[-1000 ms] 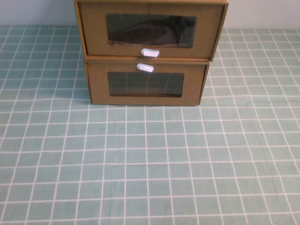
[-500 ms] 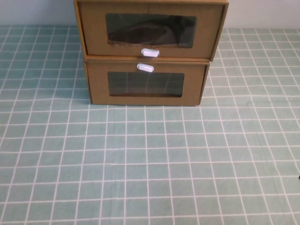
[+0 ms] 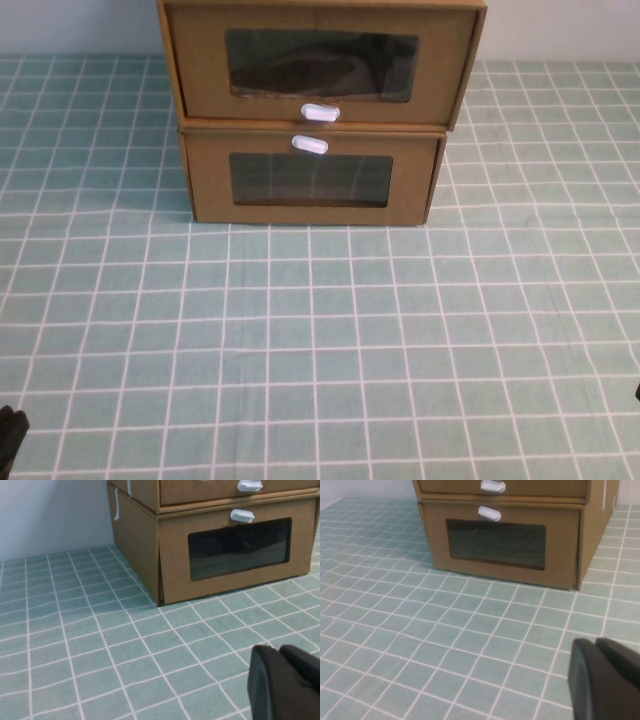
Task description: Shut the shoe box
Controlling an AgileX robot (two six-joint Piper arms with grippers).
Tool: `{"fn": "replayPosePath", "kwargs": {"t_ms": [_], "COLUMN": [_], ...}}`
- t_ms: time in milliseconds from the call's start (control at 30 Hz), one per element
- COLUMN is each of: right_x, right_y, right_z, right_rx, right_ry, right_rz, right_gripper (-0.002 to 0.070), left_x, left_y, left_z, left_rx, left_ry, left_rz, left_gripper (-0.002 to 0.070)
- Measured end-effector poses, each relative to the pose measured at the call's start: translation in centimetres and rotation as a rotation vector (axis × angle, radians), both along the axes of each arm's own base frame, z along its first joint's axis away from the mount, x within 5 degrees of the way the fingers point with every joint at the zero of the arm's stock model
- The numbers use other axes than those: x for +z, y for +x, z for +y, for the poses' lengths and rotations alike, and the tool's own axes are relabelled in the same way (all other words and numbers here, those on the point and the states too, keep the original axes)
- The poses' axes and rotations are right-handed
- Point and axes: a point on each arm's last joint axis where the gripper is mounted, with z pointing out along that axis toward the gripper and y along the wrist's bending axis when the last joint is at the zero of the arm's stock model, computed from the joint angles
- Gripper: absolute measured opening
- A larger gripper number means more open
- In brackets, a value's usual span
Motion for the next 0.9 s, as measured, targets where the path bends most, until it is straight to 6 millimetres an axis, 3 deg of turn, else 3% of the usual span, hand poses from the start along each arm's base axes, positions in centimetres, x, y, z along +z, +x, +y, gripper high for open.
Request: {"fn": "replayPosePath", "kwargs": {"t_ms": [467, 600, 767, 900], "right_x": [0.0, 0.0, 0.1, -1.8], "right_y": [0.0, 0.1, 0.1, -0.1], "right_z": [0.0, -0.4, -2.2, -3.4], "right_rx": [0.000, -0.022, -0.232, -0.404], "right_ry": [-0.004, -0.091, -0.102, -0.058], "right_rz": [0.002, -0.055, -0.131, -0.150], "right_gripper": [-0.0013, -0.0013, -0.0013, -0.0013], "left_x": [0.0, 0.0, 0.0, 0.0], "left_y": [0.0, 0.0, 0.0, 0.0], "left_z": [0.0, 0.0, 0.0, 0.0], "left_rx": [0.001, 0.001, 0.001, 0.001], "left_ry": [-0.003, -0.003, -0.003, -0.003], "left_rz": [-0.001, -0.001, -0.001, -0.001], "left_gripper": [-0.0005, -0.0005, -0.0005, -0.0005]}}
